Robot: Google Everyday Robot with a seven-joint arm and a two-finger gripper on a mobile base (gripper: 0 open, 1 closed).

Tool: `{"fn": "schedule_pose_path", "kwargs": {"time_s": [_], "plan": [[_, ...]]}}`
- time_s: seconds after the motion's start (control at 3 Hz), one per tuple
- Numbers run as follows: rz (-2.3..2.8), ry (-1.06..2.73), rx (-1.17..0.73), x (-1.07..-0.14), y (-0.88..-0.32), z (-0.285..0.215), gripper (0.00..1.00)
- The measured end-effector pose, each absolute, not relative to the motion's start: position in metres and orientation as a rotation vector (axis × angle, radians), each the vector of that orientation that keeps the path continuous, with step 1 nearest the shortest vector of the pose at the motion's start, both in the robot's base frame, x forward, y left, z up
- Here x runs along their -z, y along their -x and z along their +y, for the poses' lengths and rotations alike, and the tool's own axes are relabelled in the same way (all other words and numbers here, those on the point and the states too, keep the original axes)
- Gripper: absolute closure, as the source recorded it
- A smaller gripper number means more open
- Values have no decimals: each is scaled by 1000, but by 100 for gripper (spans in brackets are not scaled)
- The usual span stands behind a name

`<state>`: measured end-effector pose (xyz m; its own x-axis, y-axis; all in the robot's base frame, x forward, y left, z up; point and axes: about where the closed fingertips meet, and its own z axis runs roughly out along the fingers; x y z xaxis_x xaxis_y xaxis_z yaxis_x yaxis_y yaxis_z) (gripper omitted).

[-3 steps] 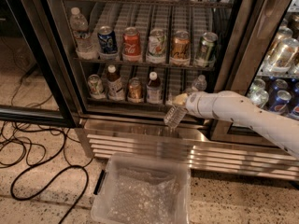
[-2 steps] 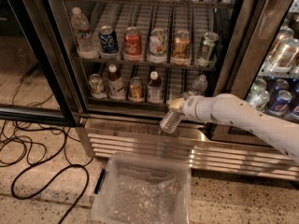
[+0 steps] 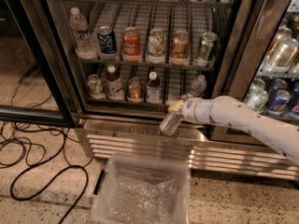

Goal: Pick water bottle from bottom shelf of fridge

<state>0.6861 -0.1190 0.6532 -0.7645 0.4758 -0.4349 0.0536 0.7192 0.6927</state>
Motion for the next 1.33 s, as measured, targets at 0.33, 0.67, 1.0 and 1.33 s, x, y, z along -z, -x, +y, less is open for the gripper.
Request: {"fn": "schedule_pose_path", "kwargs": {"time_s": [0.33, 0.67, 1.0, 1.33], "plan": [[2335, -362, -960, -655, -670, -102, 100], [2352, -323, -1012, -655, -650, -89, 100], [2347, -335, -1044, -648, -649, -91, 100], [2347, -335, -1044, -648, -649, -91, 100]]}}
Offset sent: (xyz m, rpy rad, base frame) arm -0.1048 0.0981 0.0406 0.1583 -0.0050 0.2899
